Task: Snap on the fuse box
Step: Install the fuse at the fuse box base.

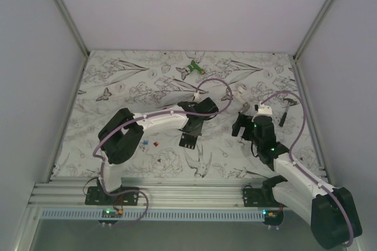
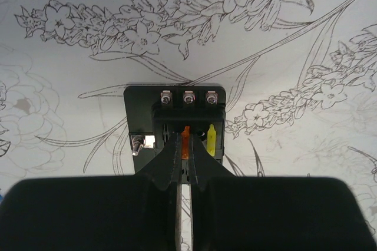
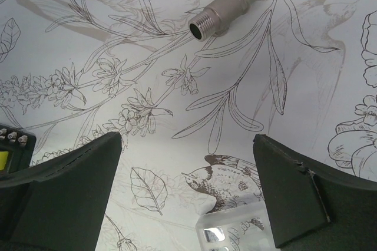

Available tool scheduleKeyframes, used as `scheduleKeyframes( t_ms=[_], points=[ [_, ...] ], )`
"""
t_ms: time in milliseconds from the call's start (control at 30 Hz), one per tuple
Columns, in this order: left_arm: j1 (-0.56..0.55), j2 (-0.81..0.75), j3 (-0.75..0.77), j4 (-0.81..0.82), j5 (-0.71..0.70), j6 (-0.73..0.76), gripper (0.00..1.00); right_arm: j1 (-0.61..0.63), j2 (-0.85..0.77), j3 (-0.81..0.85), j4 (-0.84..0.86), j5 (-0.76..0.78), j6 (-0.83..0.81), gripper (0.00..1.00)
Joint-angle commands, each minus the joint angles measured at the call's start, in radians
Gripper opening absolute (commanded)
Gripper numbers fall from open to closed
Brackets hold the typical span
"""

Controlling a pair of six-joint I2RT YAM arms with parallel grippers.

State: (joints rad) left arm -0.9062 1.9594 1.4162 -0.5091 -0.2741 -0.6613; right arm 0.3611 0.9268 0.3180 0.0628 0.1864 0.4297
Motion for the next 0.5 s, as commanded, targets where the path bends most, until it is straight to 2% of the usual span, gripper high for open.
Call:
scheduleKeyframes(
  t_ms=[0, 233, 467],
  points=[
    [0.003, 0.001, -0.041, -0.087, 0.019, 0.017, 0.0, -0.008, 0.009, 0.017, 0.02, -0.003, -0.005, 1.0],
    [0.009, 0.042, -0.057, -0.081, 0.019, -0.005, 0.0, -0.007, 0.018, 0.018, 0.022, -0.007, -0.005, 1.0],
    [0.032, 0.088, -0.036, -0.087, 0.079, 0.025, 0.0, -0.007, 0.035, 0.023, 0.024, -0.017, -0.008, 1.0]
  ],
)
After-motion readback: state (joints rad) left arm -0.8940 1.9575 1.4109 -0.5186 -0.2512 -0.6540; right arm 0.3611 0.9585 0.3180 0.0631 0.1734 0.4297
